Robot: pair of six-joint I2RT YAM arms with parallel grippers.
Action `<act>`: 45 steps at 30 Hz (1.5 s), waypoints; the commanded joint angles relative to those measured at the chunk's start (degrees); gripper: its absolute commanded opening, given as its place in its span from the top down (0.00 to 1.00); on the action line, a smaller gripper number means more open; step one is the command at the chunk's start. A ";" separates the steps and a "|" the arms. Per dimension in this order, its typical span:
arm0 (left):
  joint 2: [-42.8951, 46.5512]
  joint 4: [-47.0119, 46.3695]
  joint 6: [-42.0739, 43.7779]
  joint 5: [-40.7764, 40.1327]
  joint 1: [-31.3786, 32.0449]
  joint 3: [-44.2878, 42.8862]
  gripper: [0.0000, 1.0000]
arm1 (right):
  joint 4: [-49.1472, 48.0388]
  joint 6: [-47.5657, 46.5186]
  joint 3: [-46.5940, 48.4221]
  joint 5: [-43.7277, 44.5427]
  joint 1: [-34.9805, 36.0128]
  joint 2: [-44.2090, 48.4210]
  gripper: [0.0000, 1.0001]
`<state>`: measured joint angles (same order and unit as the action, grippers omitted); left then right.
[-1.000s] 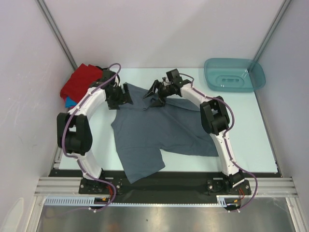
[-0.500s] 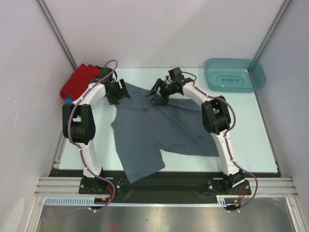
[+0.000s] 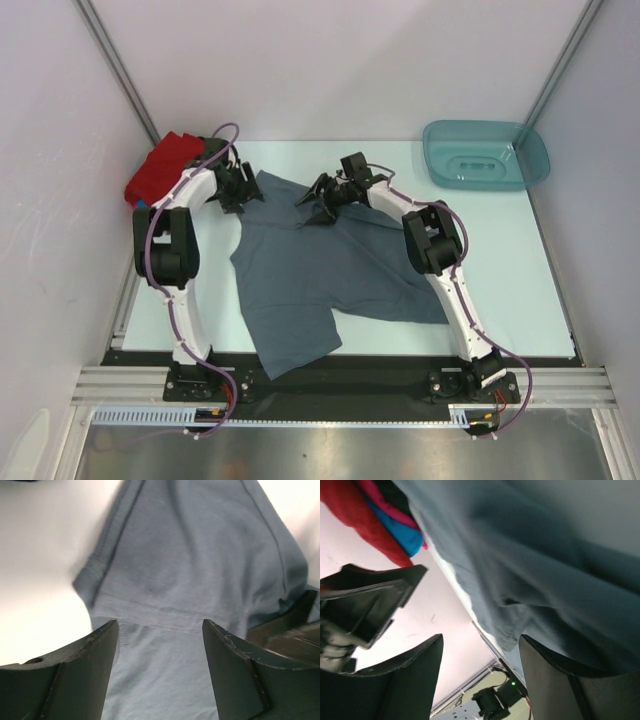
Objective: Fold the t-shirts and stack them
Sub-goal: Fold the tshirt
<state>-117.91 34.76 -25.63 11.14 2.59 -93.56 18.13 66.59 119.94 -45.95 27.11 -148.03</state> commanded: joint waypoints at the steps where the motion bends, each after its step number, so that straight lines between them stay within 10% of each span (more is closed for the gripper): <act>1: -0.83 -0.75 1.63 -0.32 -1.18 -2.86 0.27 | -2.58 2.49 4.43 -2.03 0.92 -1.03 0.32; 45: -7.07 -0.49 2.86 5.30 -5.31 -6.81 0.57 | -2.84 3.99 7.41 -4.23 1.98 -4.82 0.39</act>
<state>-125.93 34.87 -23.88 15.49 -2.76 -98.02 15.84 69.91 125.27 -48.53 28.45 -152.16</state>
